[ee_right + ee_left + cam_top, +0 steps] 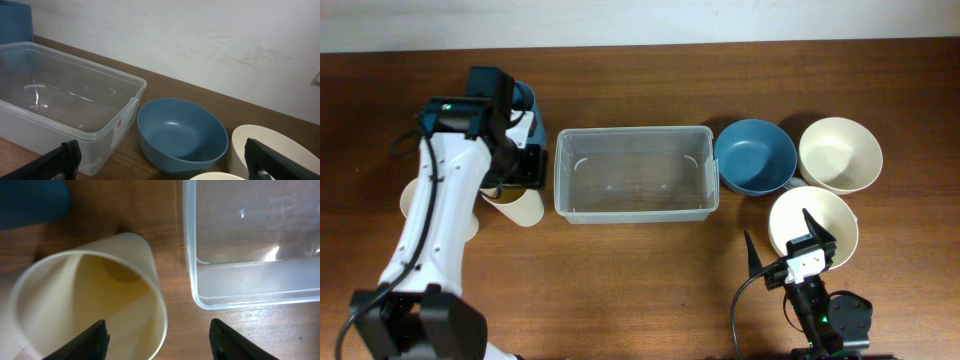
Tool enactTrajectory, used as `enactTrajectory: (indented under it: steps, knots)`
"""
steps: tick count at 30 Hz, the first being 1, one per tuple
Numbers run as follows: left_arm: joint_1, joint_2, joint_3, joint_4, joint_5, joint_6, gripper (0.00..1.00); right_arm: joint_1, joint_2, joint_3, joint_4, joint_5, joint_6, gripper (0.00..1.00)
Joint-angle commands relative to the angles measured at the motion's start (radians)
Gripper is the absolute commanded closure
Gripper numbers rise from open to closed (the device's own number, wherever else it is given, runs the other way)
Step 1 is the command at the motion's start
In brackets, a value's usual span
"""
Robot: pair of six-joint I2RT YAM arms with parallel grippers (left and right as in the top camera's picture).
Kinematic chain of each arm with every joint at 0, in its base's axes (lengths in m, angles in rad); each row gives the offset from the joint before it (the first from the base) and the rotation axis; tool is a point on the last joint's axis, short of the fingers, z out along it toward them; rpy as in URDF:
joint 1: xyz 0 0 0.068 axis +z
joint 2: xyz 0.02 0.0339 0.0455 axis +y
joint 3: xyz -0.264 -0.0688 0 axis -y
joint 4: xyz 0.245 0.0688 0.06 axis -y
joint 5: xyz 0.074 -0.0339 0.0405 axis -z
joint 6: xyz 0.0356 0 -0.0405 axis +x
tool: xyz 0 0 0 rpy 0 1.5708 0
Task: Pack container
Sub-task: 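Grasp the cream cup rim with the left gripper and lift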
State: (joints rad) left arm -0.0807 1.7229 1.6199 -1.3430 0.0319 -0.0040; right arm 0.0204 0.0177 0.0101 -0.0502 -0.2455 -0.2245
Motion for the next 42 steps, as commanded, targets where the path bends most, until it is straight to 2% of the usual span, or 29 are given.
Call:
enactTrajectory:
  steps: [1, 5, 17, 19, 23, 25, 28, 31, 42]
  knots:
    - [-0.029, 0.047, 0.017, -0.01, -0.012, -0.003, 0.39, 0.006, -0.004, -0.005, -0.006, -0.006, -0.003, 0.01]
    - [-0.04, 0.077, 0.017, -0.021, -0.033, -0.003, 0.45, 0.006, -0.004, -0.005, -0.006, -0.006, -0.003, 0.01]
    - [-0.041, 0.102, 0.017, -0.038, -0.119, -0.038, 0.52, 0.006, -0.004, -0.005, -0.006, -0.006, -0.003, 0.01]
    - [-0.041, 0.102, 0.017, -0.038, -0.119, -0.038, 0.57, 0.006, -0.004, -0.005, -0.006, -0.006, -0.003, 0.01]
    - [-0.041, 0.102, 0.017, -0.032, -0.119, -0.037, 0.77, 0.006, -0.004, -0.005, -0.006, -0.006, -0.003, 0.01]
    - [-0.041, 0.102, 0.017, -0.029, -0.119, -0.037, 0.82, 0.006, -0.004, -0.005, -0.006, -0.006, -0.003, 0.01]
    - [-0.041, 0.102, 0.017, -0.026, -0.119, -0.037, 0.84, 0.006, -0.004, -0.005, -0.006, -0.006, -0.003, 0.01]
    - [-0.041, 0.102, 0.017, -0.026, -0.119, -0.037, 0.98, 0.006, -0.004, -0.005, -0.006, -0.006, -0.003, 0.01]
    - [-0.042, 0.102, 0.017, -0.027, -0.118, -0.037, 0.98, 0.006, -0.004, -0.005, -0.006, -0.006, -0.003, 0.01]
